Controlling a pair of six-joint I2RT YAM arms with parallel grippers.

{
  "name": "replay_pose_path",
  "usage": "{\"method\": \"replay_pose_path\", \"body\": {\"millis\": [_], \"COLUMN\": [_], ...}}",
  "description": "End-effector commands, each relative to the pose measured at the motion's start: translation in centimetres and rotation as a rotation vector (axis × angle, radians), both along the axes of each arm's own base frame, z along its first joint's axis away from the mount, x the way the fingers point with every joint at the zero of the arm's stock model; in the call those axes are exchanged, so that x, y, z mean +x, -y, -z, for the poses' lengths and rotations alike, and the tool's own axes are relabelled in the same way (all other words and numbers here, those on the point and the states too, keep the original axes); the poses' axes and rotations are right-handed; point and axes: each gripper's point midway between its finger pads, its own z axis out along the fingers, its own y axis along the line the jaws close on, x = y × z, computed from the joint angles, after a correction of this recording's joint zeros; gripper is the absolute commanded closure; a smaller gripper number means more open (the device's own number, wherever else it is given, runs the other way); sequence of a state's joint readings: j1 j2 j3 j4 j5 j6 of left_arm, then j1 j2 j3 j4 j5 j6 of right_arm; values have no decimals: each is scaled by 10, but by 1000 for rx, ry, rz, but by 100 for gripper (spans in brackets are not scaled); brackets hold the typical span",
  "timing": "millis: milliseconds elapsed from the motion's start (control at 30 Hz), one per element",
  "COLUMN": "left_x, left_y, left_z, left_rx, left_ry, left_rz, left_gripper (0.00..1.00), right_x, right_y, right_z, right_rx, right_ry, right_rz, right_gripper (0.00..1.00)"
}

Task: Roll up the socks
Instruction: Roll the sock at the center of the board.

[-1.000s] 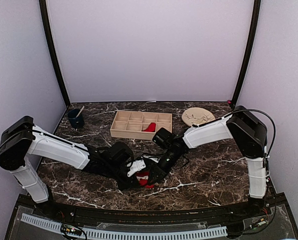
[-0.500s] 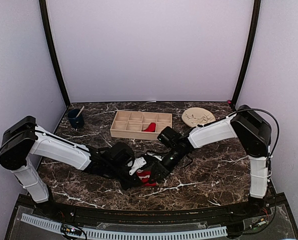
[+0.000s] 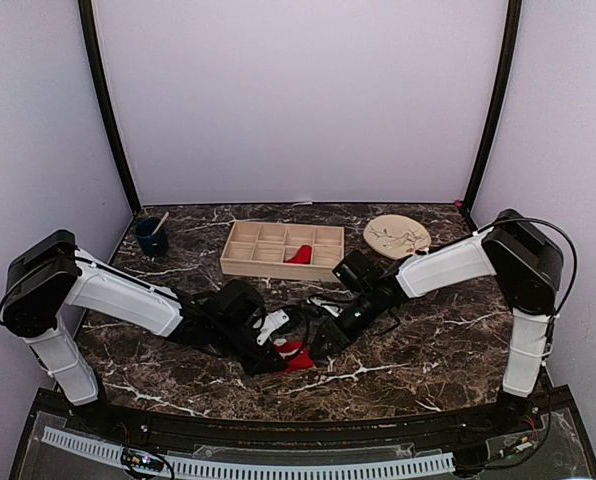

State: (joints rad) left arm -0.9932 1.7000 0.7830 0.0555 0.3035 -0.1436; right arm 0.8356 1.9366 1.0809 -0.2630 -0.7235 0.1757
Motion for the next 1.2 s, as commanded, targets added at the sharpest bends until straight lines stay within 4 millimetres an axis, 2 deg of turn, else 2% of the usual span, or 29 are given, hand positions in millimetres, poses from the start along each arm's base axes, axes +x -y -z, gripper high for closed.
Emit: {"method": "replay_pose_path", "body": {"millis": [0, 167, 467, 700, 933, 1167], "left_x": [-31, -39, -41, -49, -51, -57], "left_y": [-38, -39, -45, -51, -57, -55], "left_z": [42, 46, 45, 52, 56, 50], "left_rx": [168, 179, 156, 171, 171, 129], "left_ry": [-211, -315, -479, -607, -680, -743], "left_rz": [-3, 8, -38, -50, -77, -50], "left_gripper": [100, 100, 100, 100, 100, 100], "right_x": [17, 22, 14, -12, -33, -47], "right_y": [0, 7, 13, 2, -17, -30], "right_z": [-19, -25, -33, -43, -53, -41], "right_rx": [38, 33, -14, -27, -11, -55], "right_ry": [112, 203, 453, 673, 765, 836], "right_rz": [51, 66, 37, -45, -128, -213], "right_gripper": [67, 67, 67, 68, 67, 66]}}
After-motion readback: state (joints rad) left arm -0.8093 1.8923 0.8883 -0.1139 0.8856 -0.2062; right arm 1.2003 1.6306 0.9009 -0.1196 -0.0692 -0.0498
